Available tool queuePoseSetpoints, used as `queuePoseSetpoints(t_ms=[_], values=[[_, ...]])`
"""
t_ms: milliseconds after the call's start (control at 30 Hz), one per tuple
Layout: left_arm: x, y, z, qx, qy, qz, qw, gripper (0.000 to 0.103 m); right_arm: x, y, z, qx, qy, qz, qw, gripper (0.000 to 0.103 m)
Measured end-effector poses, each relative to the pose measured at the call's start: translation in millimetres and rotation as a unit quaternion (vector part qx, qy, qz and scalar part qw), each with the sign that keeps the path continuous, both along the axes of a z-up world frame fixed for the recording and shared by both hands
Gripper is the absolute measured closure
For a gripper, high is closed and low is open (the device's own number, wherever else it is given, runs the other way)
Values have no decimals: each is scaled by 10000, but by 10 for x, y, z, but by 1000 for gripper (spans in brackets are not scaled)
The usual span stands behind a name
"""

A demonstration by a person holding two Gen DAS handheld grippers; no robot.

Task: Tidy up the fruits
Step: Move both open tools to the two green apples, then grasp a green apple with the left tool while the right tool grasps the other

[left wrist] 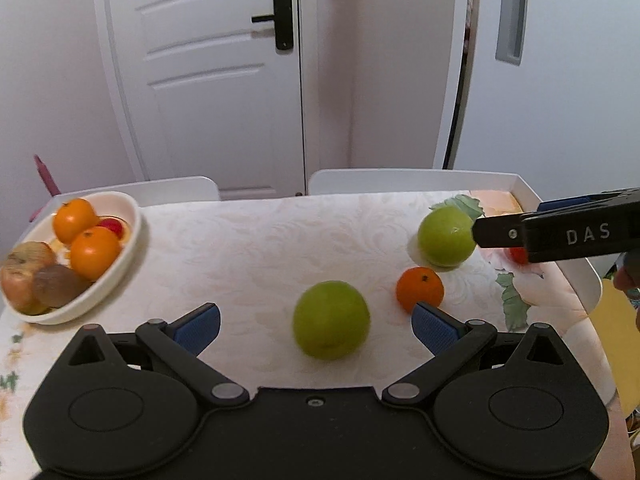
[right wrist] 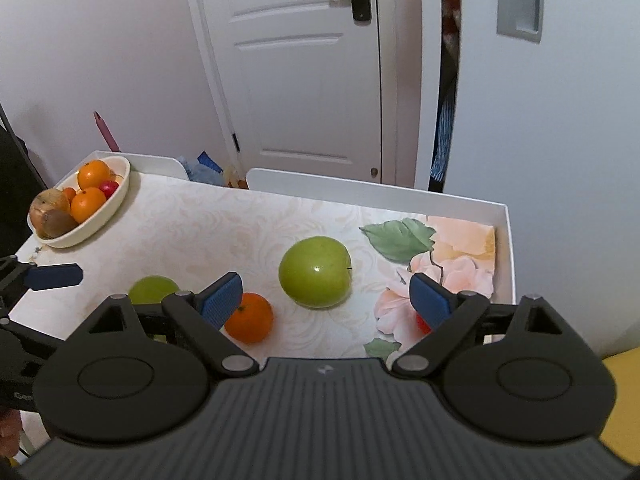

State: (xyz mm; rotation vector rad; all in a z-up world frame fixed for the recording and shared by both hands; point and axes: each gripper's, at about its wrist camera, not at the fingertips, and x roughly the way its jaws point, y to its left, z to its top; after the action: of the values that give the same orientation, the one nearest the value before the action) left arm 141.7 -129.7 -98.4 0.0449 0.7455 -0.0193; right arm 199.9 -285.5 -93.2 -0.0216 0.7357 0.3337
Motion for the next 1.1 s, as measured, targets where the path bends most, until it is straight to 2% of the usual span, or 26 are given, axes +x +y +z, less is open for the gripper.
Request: queuePoseSetpoints(t_ms=[400, 533, 700, 800, 1000, 1100], values=[[297, -100, -279, -14, 395, 39, 9992, 28, 283, 31, -206, 86, 207, 158, 9996, 0], [326, -91, -315, -17, 494, 72, 9988, 46, 352, 52, -259, 91, 255, 193, 9994, 0], [298, -76, -310, -14, 471, -26, 9989, 46, 418, 74, -326, 161, 364, 211, 9990, 3], [274, -82, -310, 13, 455, -50, 9990, 46, 453, 104, -357, 166, 397, 242, 9988, 11], [237, -80, -311, 55, 444, -59, 9990, 46, 496, 149, -376, 161, 413, 278, 9986, 13], [218, -58, -300, 42, 449, -25, 9990, 46, 504, 153, -381, 163, 435, 282, 9985, 18]])
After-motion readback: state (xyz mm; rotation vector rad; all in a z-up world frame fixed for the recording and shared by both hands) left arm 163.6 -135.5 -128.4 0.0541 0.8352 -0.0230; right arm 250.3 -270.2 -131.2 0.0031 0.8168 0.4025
